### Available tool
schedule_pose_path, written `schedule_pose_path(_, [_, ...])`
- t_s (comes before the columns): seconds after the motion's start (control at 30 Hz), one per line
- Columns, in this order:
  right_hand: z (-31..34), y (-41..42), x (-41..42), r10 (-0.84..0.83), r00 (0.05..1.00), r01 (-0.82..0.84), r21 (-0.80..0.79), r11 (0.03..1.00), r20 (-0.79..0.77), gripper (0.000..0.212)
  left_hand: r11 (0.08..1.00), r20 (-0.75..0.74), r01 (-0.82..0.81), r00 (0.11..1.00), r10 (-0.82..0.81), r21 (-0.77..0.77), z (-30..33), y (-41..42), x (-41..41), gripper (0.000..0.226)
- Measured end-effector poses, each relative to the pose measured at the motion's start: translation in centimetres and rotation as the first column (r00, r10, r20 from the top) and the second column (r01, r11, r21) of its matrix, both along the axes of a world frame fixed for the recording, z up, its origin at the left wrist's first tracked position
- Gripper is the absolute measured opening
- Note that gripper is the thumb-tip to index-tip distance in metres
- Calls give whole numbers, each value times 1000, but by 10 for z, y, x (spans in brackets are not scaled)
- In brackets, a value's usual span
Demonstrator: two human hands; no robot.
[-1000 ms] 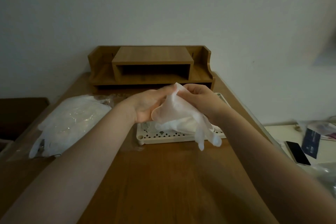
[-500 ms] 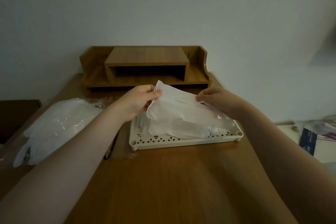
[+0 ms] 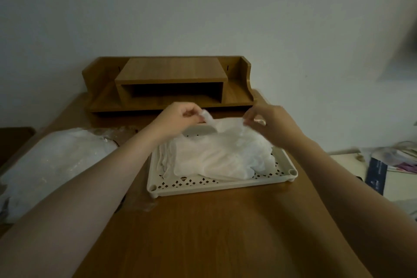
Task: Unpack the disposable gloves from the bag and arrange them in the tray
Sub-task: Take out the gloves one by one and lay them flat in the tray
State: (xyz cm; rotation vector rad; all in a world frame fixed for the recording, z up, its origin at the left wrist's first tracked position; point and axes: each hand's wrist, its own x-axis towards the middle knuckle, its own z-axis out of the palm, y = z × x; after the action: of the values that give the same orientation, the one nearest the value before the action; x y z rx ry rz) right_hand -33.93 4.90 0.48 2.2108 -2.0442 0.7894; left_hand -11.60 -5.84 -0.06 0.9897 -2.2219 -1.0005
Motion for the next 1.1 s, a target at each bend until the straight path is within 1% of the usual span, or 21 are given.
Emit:
schedule_pose_path(0.03, [-9,5,5,55,998,-52,86,995,-32,6,1000,54,22,998,-22,6,-6,1,6,13])
schedule_pose_path(0.1, [-24,11,15,145,986,-122,247,961,-78,10,996,143,76,987,-80,37,-16,2,16,15])
schedule_pose_path(0.13, [-30,13,19,175,981,-144,287,947,-84,11,994,175,101,979,-109,50,-20,3,21,15])
schedule_pose_path(0.2, [-40,16,24,200,973,-162,271,949,-118,9,989,237,142,960,-150,50,-24,4,29,14])
schedule_pose_path(0.27, [-45,18,27,188,954,-135,224,965,-235,9,984,302,171,937,-177,44,-27,8,34,12])
schedule_pose_path(0.33, [-47,19,31,182,904,-113,194,974,-386,13,981,353,189,916,-189,35,-30,12,35,13])
schedule_pose_path(0.43, [-42,21,41,149,795,-38,197,980,-588,25,980,416,196,895,-160,-43,-37,14,36,14])
schedule_pose_path(0.5, [-37,23,45,120,750,25,208,978,-651,29,978,437,190,889,-136,-84,-40,14,38,16])
schedule_pose_path(0.57, [-35,24,47,95,718,94,230,969,-690,30,981,435,176,892,-122,-86,-41,13,40,18])
schedule_pose_path(0.63, [-36,24,45,78,693,125,226,966,-717,33,980,436,172,893,-111,-102,-41,13,43,19])
schedule_pose_path(0.67, [-38,24,43,68,696,126,215,968,-715,37,978,438,175,892,-111,-110,-41,13,44,19])
schedule_pose_path(0.77, [-42,21,41,36,738,163,230,959,-673,64,976,438,194,890,-131,-102,-40,14,45,19])
schedule_pose_path(0.8, [-43,19,41,37,735,190,259,947,-677,66,976,436,198,889,-139,-92,-40,15,45,20])
schedule_pose_path(0.9, [-38,15,41,3,678,317,295,901,-735,52,978,429,196,891,-148,-69,-40,17,43,21])
schedule_pose_path(0.93, [-36,14,40,-24,672,358,296,886,-741,52,979,430,191,891,-143,-69,-40,17,43,22])
schedule_pose_path(0.97, [-34,15,38,-50,677,387,296,873,-735,56,980,433,186,891,-138,-70,-40,18,43,23])
schedule_pose_path(1.03, [-33,20,32,-92,721,411,318,855,-687,65,983,430,172,893,-130,-60,-41,18,43,24])
schedule_pose_path(1.1, [-35,27,24,-143,788,439,382,813,-599,83,983,433,176,891,-137,-51,-42,21,42,20])
